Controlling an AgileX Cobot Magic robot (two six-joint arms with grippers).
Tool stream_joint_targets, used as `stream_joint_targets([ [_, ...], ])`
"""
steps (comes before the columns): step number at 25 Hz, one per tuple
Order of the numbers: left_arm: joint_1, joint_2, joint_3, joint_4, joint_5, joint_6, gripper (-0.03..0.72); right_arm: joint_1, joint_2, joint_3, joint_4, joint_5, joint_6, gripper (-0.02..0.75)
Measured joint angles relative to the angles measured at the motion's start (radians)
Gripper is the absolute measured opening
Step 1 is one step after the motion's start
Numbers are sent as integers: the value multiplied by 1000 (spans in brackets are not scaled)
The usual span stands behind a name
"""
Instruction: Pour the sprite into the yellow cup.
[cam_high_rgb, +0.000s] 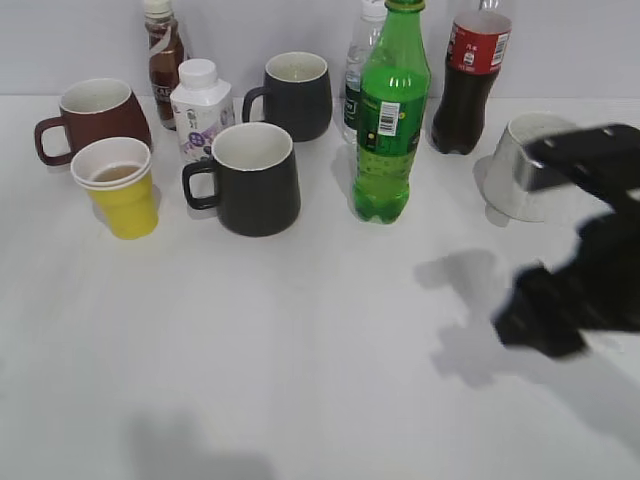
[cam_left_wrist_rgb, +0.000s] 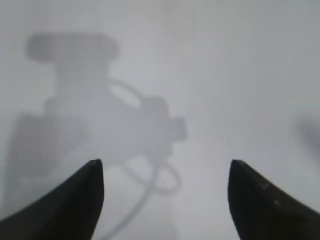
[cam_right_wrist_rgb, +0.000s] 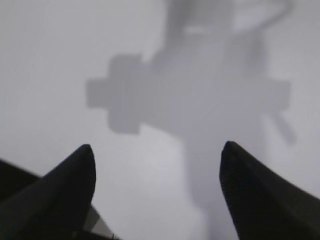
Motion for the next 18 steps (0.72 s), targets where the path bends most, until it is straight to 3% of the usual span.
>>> stream_joint_targets([
  [10,-3,-316,0,-76,191,330,589,0,-380,149,4,320,-49,575],
  [18,-3,-528,28,-122,171,380,586,0,-801,176,6,449,-54,575],
])
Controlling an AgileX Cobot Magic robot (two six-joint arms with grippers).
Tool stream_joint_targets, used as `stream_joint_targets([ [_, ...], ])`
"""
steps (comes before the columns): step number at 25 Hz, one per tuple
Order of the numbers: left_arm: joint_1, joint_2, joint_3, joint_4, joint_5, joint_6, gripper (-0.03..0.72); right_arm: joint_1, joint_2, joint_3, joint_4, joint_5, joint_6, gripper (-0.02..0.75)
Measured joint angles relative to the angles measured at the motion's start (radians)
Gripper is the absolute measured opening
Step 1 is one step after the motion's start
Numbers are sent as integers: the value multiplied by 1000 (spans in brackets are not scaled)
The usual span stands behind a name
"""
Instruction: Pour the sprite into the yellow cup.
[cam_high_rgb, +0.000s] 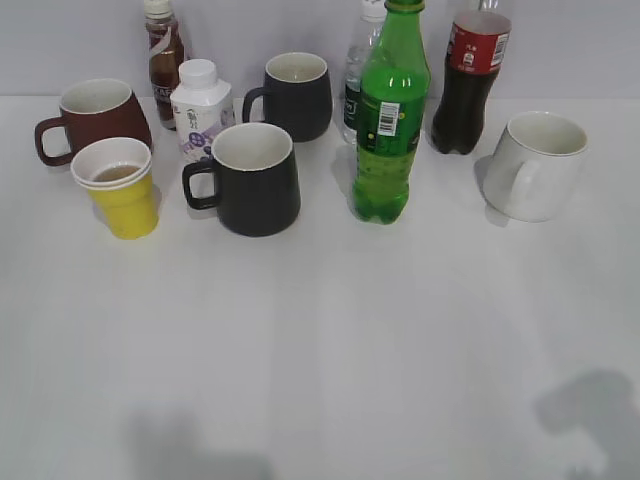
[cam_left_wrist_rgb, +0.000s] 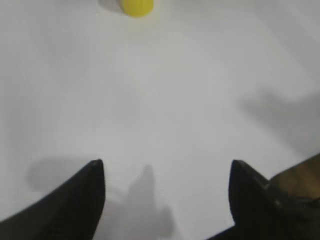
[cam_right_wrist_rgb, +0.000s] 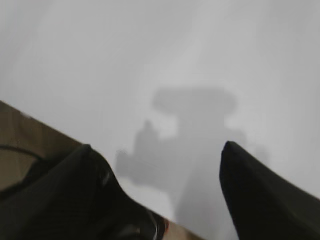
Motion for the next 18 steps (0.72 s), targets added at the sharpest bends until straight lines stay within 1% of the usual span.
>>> stream_joint_targets([
  [4,0,-23,30,-3,-76,8,586,0,-170,4,1,4,-16,575],
  [8,0,-23,43,-5,-99,8,586,1,-265,9,-3,4,-17,575],
  [18,0,-23,43,-6,-101,9,573,2,-277,9,-20,5,-18,575],
])
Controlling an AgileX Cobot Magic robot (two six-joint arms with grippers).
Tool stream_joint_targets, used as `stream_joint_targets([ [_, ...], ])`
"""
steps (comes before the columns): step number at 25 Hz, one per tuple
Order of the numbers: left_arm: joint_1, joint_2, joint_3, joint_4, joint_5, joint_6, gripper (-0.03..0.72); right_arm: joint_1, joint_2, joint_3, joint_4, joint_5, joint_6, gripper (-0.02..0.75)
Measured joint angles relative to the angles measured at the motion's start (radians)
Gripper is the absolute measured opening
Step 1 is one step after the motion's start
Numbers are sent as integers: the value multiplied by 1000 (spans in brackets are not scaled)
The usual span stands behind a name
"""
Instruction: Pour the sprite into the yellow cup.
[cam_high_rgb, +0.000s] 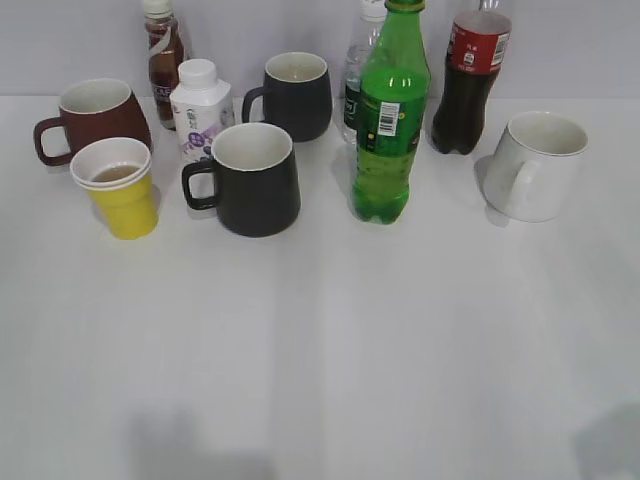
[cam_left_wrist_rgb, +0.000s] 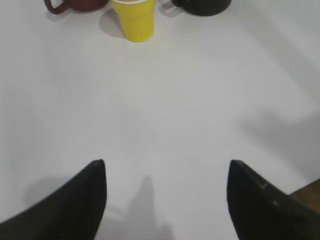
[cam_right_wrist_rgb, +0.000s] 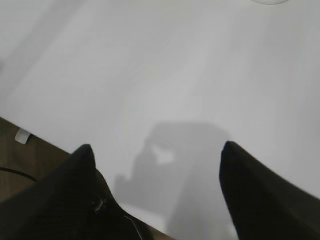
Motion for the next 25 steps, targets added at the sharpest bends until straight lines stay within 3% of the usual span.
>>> stream_joint_targets([
  [14,5,-1,0,0,-2,2,532,-22,0,0,0,0,1,574],
  [17,61,-16,0,4,-2,2,526,-142,0,0,0,0,1,574],
  [22,274,-96,0,-8,-5,2,526,-395,0,0,0,0,1,574],
  [25,345,-161,0,-2,-5,2,526,-478,-16,0,0,0,1,574],
])
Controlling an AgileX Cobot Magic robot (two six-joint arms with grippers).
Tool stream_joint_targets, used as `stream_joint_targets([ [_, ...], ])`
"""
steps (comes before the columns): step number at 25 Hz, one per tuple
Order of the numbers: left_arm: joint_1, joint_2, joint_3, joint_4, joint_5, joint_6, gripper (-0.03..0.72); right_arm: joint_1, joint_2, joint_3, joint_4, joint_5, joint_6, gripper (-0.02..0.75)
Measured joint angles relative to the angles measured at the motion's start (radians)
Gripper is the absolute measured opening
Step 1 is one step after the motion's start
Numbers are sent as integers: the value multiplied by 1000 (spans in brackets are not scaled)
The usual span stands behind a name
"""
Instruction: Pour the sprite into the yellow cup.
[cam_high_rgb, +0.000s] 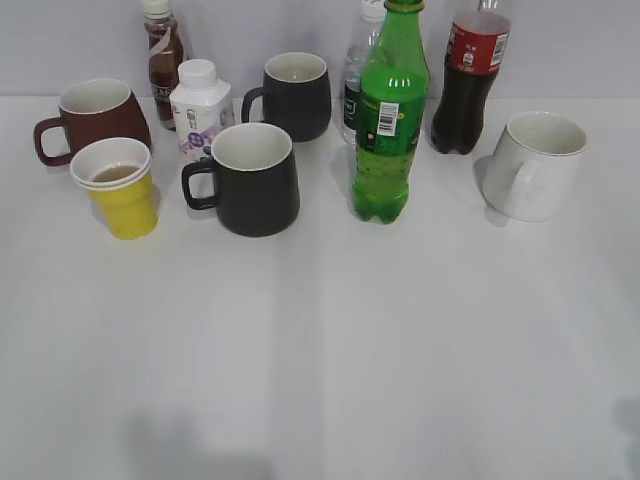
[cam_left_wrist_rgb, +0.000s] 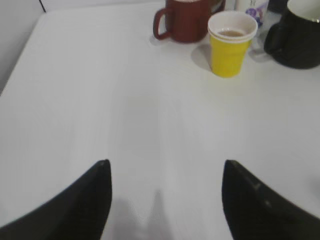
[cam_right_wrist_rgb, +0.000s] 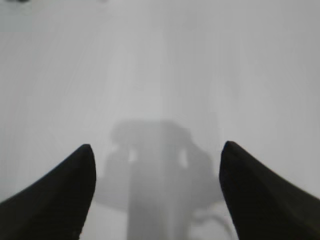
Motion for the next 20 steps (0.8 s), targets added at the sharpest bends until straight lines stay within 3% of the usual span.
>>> stream_joint_targets([
  [10,11,-27,3,5,0,0,506,-24,-195,0,-1,0,0,574],
  [20,11,-27,3,-5,0,0,489,-24,-198,1,-1,0,0,574],
])
